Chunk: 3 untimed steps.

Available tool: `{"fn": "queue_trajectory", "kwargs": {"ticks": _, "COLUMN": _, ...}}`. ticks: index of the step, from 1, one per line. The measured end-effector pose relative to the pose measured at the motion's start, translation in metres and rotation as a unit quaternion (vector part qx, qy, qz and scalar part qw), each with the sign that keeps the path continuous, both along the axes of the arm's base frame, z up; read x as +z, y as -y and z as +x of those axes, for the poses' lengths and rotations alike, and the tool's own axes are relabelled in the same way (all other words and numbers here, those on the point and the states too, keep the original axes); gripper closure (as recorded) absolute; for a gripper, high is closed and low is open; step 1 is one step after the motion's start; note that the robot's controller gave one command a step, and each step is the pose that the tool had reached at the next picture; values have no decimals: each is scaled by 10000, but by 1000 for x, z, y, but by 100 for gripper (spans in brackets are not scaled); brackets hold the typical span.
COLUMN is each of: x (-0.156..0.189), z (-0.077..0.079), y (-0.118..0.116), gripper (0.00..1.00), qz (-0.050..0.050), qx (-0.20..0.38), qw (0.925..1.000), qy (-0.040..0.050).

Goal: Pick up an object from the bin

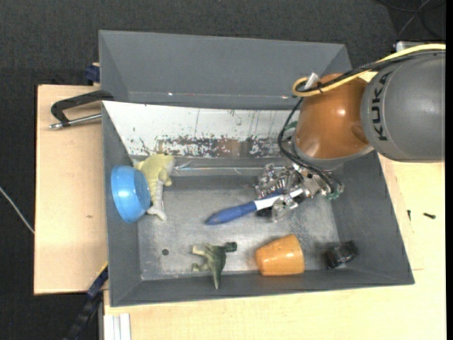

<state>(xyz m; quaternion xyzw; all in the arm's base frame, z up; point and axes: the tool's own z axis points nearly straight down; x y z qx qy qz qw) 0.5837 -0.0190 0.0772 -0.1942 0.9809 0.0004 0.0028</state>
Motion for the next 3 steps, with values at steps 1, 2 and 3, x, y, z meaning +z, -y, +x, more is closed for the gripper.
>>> {"fn": "queue_trajectory", "kwargs": {"ticks": 1, "x": 21, "z": 2, "y": -1, "gripper": 100, "qz": -1, "qx": -9, "qw": 10000, "qy": 9}}
{"fn": "queue_trajectory", "kwargs": {"ticks": 2, "x": 38, "z": 3, "y": -1, "gripper": 100, "qz": -1, "qx": -19, "qw": 10000, "qy": 8}}
{"fn": "queue_trajectory", "kwargs": {"ticks": 3, "x": 67, "z": 5, "y": -2, "gripper": 100, "qz": -2, "qx": -27, "qw": 10000, "qy": 13}}
